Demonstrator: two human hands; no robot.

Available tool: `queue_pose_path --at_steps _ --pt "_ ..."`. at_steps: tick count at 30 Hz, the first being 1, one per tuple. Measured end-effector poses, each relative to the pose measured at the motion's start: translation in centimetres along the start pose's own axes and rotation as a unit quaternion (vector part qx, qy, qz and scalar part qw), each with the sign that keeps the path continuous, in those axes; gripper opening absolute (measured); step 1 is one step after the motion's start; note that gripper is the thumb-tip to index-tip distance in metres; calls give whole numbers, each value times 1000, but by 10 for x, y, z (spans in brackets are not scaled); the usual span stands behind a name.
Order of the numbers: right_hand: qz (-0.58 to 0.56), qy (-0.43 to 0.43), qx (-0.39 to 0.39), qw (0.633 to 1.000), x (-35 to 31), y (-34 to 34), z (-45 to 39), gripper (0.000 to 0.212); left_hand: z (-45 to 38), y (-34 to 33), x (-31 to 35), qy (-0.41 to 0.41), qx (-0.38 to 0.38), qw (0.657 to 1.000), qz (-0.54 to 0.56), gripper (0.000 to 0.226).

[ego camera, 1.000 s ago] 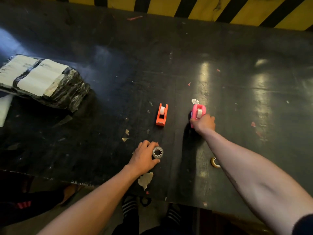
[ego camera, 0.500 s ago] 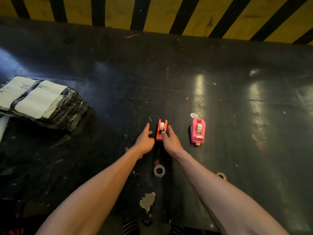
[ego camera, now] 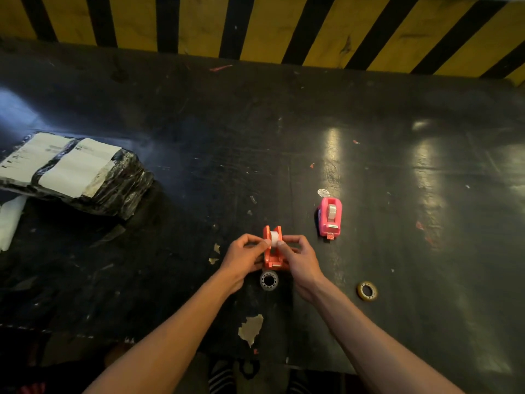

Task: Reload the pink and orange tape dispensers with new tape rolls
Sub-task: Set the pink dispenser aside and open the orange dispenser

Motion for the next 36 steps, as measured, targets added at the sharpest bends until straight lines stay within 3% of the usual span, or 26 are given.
queue_pose_path --at_steps 5,12,13,15,17,19,21,25,28,30,33,36 --pt "-86 -18 -54 995 5 10 24 32 22 -7 -4 5 -27 1000 2 23" --pt "-171 -12 -39 984 6 25 43 38 38 -13 -8 8 7 998 67 24" --pt "-185 -17 -26 982 6 31 45 39 38 -7 -7 2 16 999 42 23" --pt "-205 -30 -14 978 8 41 51 37 34 13 -7 -32 59 992 -110 23" --pt "-210 -42 -15 977 10 46 55 37 32 33 -8 -59 129 941 -308 23" --pt "-203 -47 -23 978 10 46 60 36 28 45 -17 -54 166 889 -424 24" --pt "-197 -47 -32 979 10 44 65 35 23 51 -29 -46 174 863 -472 25" --pt "-194 -45 -37 979 12 40 71 35 26 44 -34 -47 164 845 -507 28" --pt "-186 -41 -36 981 11 40 73 35 35 35 -22 -67 196 785 -584 38" --pt "-174 -34 -38 983 9 38 75 34 39 23 -14 -131 174 810 -544 38" --pt "-156 -32 -45 986 11 35 76 34 45 -10 -10 -170 9 921 -351 43" --pt "-130 -34 -62 989 14 30 77 37 51 -41 -8 -146 -128 949 -248 40"
Point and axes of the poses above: each hand's wrist, its own z-axis away from the middle knuckle, its own y-axis out of the back of the hand, x = y × z, the point moved 5 cm from there along -z, towards the middle knuckle, and after that the axes turned 6 degrees about -x, right-handed, at the moved point
